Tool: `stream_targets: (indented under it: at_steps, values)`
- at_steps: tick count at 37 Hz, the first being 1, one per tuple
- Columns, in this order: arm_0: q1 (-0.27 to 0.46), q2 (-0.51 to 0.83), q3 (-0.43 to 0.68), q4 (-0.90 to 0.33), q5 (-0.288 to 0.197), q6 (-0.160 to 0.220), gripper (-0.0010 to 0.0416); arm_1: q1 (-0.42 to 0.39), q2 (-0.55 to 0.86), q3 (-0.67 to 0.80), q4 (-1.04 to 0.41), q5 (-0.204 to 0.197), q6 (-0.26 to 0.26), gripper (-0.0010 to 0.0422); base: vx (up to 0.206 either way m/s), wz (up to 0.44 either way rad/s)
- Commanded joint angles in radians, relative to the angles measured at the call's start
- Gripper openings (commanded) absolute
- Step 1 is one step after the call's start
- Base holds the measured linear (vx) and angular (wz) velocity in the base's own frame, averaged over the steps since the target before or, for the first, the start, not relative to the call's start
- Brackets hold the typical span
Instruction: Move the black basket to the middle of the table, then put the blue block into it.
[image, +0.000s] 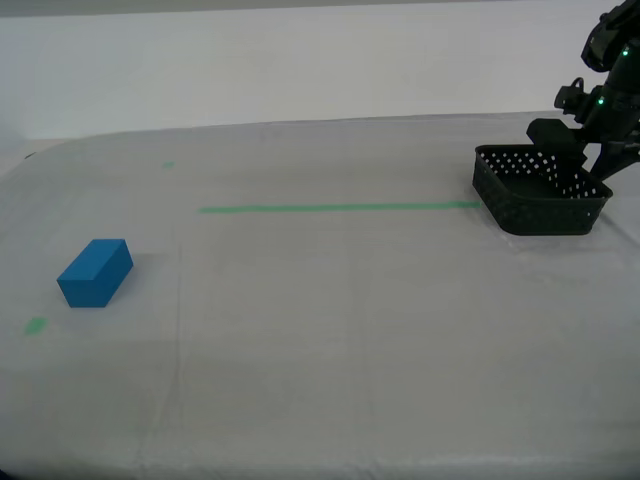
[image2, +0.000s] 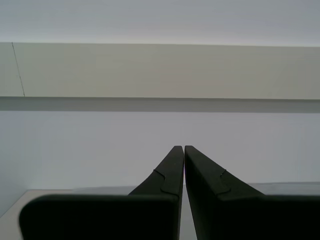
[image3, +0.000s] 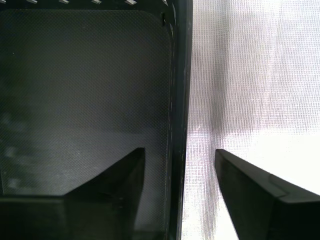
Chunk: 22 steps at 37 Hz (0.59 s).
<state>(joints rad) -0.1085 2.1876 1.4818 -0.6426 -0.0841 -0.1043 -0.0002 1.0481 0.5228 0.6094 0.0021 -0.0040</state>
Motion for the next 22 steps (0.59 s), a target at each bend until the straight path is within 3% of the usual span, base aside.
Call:
stream_targets:
  at_steps: [1, 19, 22]
  values:
    - [0.000, 0.000, 0.000, 0.000, 0.002, 0.003, 0.0145, 0.000, 0.000, 0.000, 0.006, 0.002, 0.002, 0.0000, 0.000, 0.000]
    - [0.004, 0.000, 0.000, 0.001, 0.001, 0.028, 0.0000, 0.000, 0.000, 0.000, 0.006, 0.002, 0.002, 0.0000, 0.000, 0.000]
    - [0.004, 0.000, 0.000, 0.003, 0.001, 0.028, 0.0002, 0.000, 0.000, 0.000, 0.006, 0.002, 0.002, 0.0000, 0.000, 0.000]
